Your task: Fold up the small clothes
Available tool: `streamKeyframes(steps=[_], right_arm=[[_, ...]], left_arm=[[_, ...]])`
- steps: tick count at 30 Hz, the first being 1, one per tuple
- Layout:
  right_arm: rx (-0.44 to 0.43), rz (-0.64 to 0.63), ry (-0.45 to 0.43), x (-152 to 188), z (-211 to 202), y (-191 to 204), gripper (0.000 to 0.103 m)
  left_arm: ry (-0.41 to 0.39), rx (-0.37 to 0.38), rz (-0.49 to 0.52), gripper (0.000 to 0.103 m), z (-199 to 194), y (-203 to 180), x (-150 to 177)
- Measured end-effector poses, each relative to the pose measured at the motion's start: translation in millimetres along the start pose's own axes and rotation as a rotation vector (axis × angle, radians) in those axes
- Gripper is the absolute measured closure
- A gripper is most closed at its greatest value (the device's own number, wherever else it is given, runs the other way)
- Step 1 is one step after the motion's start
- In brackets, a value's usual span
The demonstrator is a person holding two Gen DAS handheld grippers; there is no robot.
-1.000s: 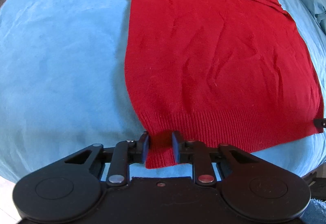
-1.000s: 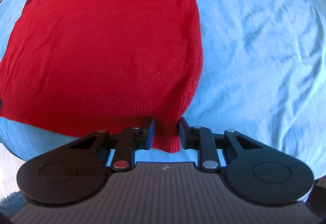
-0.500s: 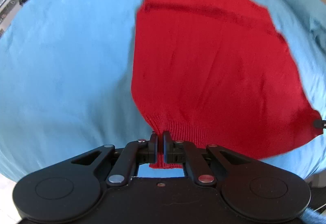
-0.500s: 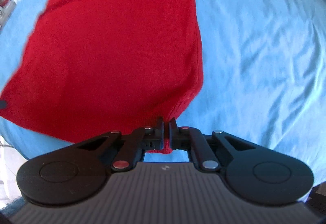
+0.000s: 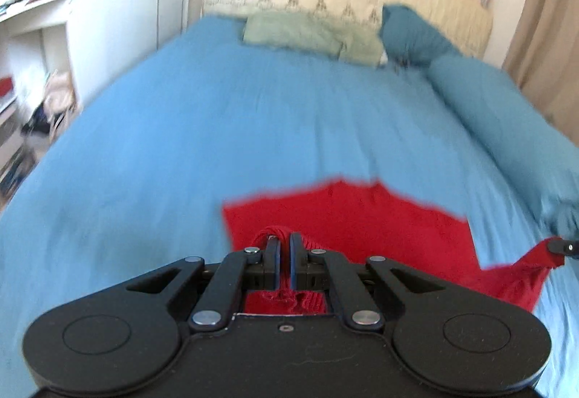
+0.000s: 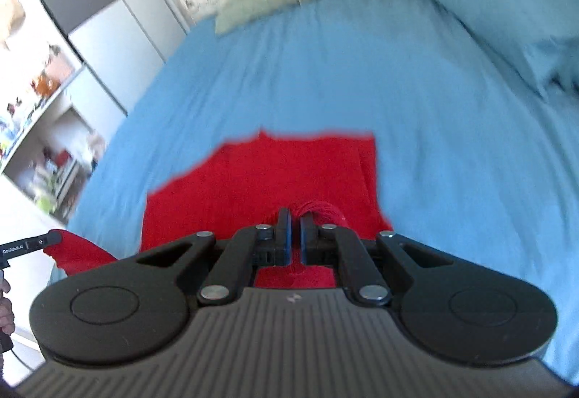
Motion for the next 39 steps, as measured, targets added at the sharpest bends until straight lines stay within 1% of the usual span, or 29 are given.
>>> streamKeyframes(steps=[2, 4, 6, 8, 10, 14, 16, 17, 19, 20, 21, 22, 23, 24, 25, 26, 27, 30, 31, 32, 33, 34, 35, 37, 38, 39], right_arm=[[0.008, -0.008, -0.026, -25.9, 37.5, -6.2, 0.083], [0.031, -0.008, -0.043, -42.3, 79.7, -10.4, 0.083], [0.071, -0.009, -0.035, -51.9, 120.8, -17.9, 0.083], [0.098, -0.002, -0.013, -52.7, 159.8, -19.7, 0.083], [0.12, -0.004, -0.001, -57.8, 186.7, -24.3, 0.083], [0.141, 0.026, 0.012, -68.5, 211.3, -34.3, 0.083], [0.177, -0.009, 0.04, -73.6, 222.8, -36.3, 0.083], [0.184, -0.029, 0.047, -73.6, 226.7, -34.8, 0.083], [0.196, -0.046, 0.051, -69.9, 229.3, -34.3, 0.078], [0.199, -0.045, 0.048, -70.0, 229.0, -34.1, 0.063], [0.203, -0.046, 0.037, -68.9, 225.6, -31.8, 0.031], [0.203, -0.061, 0.001, -67.1, 217.9, -27.9, 0.017], [0.187, -0.086, -0.041, -65.7, 210.6, -23.6, 0.003], [0.162, -0.114, -0.064, -60.2, 203.3, -18.2, 0.002], [0.136, -0.146, -0.06, -55.6, 200.2, -12.6, 0.002], [0.12, -0.178, -0.036, -50.4, 201.5, -6.9, 0.002], [0.112, -0.217, -0.009, -44.1, 205.7, -0.9, 0.002], [0.136, -0.304, 0.046, -30.1, 226.3, 10.9, 0.006], [0.138, -0.308, 0.054, -28.8, 234.1, 12.4, 0.007], [0.146, -0.31, 0.061, -27.9, 243.5, 11.8, 0.011], [0.168, -0.321, 0.064, -27.6, 253.0, 13.1, 0.018], [0.197, -0.337, 0.065, -28.0, 261.2, 15.2, 0.023], [0.228, -0.354, 0.073, -29.6, 271.4, 16.9, 0.031], [0.251, -0.364, 0.085, -34.0, 289.3, 17.8, 0.036], [0.258, -0.366, 0.098, -36.3, 297.5, 16.0, 0.051], [0.27, -0.364, 0.117, -38.3, 304.9, 13.4, 0.075]], left_arm=[[-0.019, -0.03, -0.008, 0.098, 42.9, -0.1, -22.6], [-0.023, -0.068, -0.023, 0.098, 93.4, 0.8, -35.8], [0.006, -0.106, -0.057, 0.098, 140.1, 3.3, -39.9], [0.033, -0.14, -0.077, 0.098, 173.6, 8.4, -38.7], [0.052, -0.178, -0.081, 0.098, 195.2, 10.0, -38.0], [0.066, -0.218, -0.054, 0.098, 214.6, 11.4, -37.4], [0.09, -0.219, -0.051, 0.098, 222.9, 11.0, -37.5], [0.106, -0.223, -0.051, 0.096, 227.8, 11.1, -37.4], [0.115, -0.235, -0.046, 0.079, 231.3, 12.6, -41.0], [0.112, -0.255, -0.046, 0.053, 228.7, 12.7, -42.7], [0.098, -0.278, -0.046, 0.028, 219.5, 13.1, -43.4], [0.072, -0.299, -0.038, 0.023, 211.6, 11.3, -44.4], [0.044, -0.301, -0.027, 0.022, 203.3, 7.8, -45.0], [0.029, -0.283, -0.017, 0.017, 194.5, 5.1, -42.6], [0.026, -0.255, -0.007, 0.015, 188.3, 2.7, -38.5], [0.028, -0.218, 0.013, 0.014, 182.4, -1.3, -32.8], [0.04, -0.197, 0.04, 0.014, 179.3, -6.3, -25.7], [0.111, -0.161, 0.099, 0.014, 183.7, -16.9, -0.1], [0.129, -0.154, 0.105, 0.014, 187.0, -18.2, 7.6], [0.149, -0.146, 0.107, 0.014, 191.1, -18.2, 14.7], [0.166, -0.142, 0.103, 0.014, 195.2, -17.2, 19.7], [0.178, -0.139, 0.097, 0.015, 197.9, -16.9, 24.1], [0.186, -0.134, 0.094, 0.015, 200.4, -16.2, 27.6], [0.192, -0.129, 0.102, 0.015, 205.3, -16.6, 27.5], [0.194, -0.131, 0.114, 0.015, 207.0, -17.4, 27.5], [0.194, -0.133, 0.125, 0.015, 208.3, -18.1, 28.2]])
Point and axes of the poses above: each gripper's, at about its wrist camera, not at the fingertips, and z roughly the way its jaws point, y to its left, x to its underside, the point moved 2 cm from there along z, roughly the way its jaws point, and after that the axes turned 4 degrees about y, right-handed, at the moved point
